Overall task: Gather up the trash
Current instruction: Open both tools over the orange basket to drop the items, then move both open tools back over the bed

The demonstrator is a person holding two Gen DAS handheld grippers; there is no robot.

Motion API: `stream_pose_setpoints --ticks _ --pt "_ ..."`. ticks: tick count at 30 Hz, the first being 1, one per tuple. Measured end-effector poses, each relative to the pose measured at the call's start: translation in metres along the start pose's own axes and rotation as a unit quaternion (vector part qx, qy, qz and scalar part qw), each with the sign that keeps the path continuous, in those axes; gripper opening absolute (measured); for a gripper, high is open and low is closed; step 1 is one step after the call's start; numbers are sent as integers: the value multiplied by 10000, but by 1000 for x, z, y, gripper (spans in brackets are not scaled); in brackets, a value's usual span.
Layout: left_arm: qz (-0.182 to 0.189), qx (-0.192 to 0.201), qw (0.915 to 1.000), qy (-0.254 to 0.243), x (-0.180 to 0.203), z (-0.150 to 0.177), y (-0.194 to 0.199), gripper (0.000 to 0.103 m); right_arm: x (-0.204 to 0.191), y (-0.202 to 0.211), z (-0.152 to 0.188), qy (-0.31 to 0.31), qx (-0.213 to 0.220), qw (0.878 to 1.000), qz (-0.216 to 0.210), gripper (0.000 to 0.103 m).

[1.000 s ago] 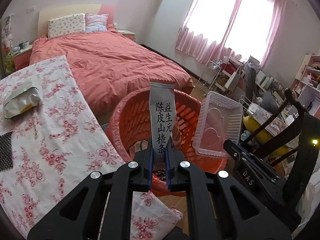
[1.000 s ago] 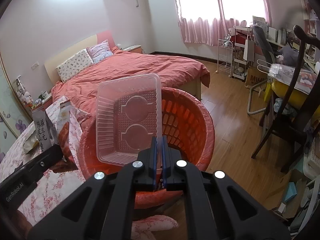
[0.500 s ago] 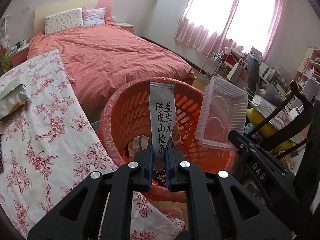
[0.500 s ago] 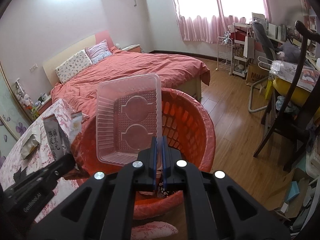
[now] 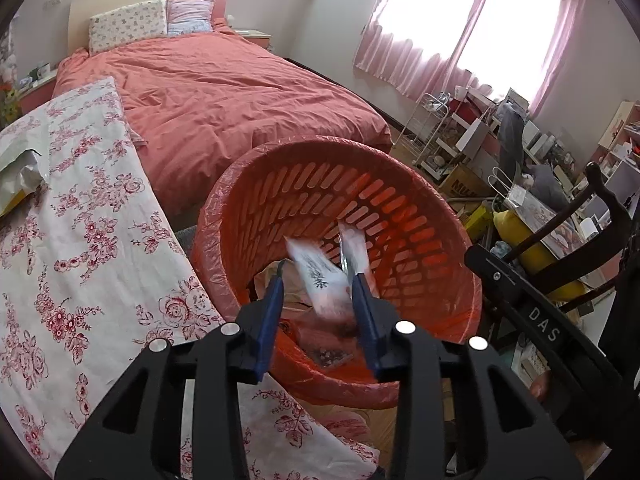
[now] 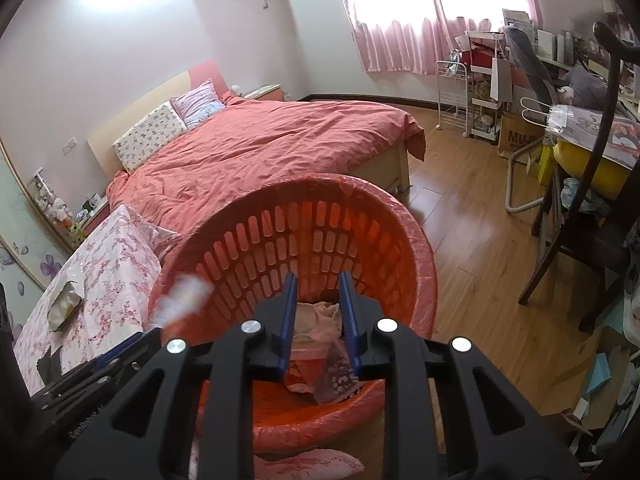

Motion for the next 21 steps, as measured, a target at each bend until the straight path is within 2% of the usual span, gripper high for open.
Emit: stream_pose_setpoints --ticks 10,12,18,21 --pt "-152 102 9998 95 -12 -2 12 37 1 10 -1 41 72 10000 41 26" --pt "-258 177 9994 120 -18 -2 18 46 -2 12 -1 78 82 9999 25 27" --pt "-610 369 9972 242 -48 -2 43 46 -21 19 0 236 99 9996 -75 29" --pt "-903 456 9943 335 -70 -1 58 47 -37 24 1 378 124 9991 -141 34"
Point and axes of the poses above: each gripper's, at about its wrist camera, not at the fingertips, and y roughly against the way its jaws point, x to its right, z to its underside, the point moved 4 cm from there along -y, roughly the way its jaws point, and after that the axes turned 6 degrees about y, right-handed, at the moved point
